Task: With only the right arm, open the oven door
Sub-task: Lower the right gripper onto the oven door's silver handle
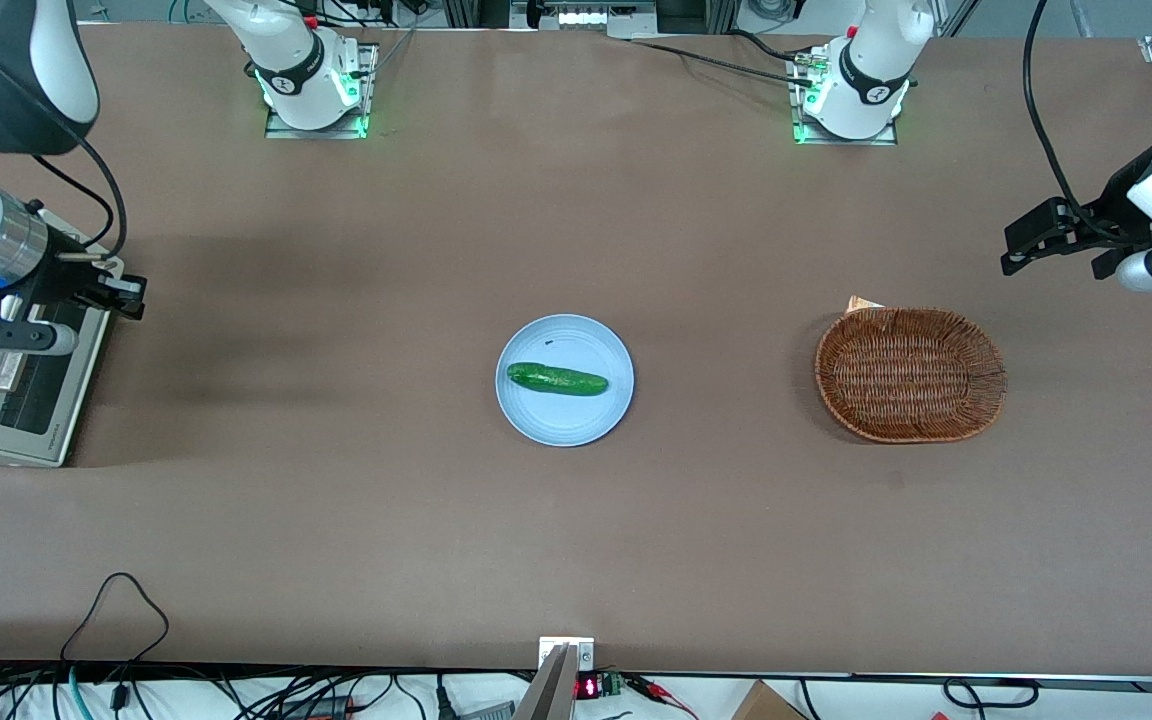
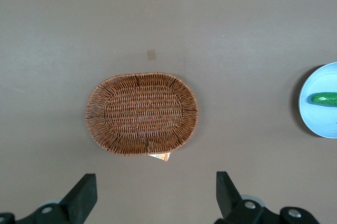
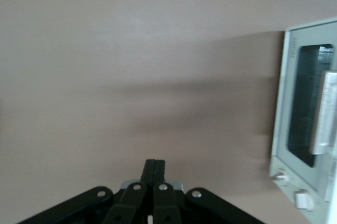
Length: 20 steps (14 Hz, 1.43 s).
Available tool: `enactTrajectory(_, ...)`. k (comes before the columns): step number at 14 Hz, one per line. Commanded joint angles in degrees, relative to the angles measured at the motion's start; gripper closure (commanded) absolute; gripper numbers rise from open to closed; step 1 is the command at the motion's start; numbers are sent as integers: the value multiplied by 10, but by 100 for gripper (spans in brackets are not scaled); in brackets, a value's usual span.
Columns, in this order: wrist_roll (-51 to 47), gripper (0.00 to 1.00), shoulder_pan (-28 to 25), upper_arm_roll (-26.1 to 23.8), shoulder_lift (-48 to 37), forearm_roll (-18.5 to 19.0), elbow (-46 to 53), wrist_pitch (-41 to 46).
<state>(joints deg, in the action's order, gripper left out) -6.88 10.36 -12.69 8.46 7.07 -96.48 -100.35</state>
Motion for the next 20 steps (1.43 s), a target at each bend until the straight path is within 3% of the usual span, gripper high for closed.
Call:
enactTrajectory(1, -17, 100, 1, 5, 21, 64, -3, -2)
enactTrajectory(5, -37, 100, 5, 29, 49, 140, -4, -6)
enactTrajectory(7, -38, 100, 8, 33, 67, 196, -6, -12)
enactTrajectory(9, -45, 100, 15, 35, 85, 225, -6, -12)
enactTrajectory(12, -134, 100, 20, 48, 112, 299, -13, -30)
enactTrajectory(16, -165, 100, 28, 69, 128, 337, -37, -70)
enactTrajectory(20, -165, 100, 31, 87, 132, 344, -46, -98)
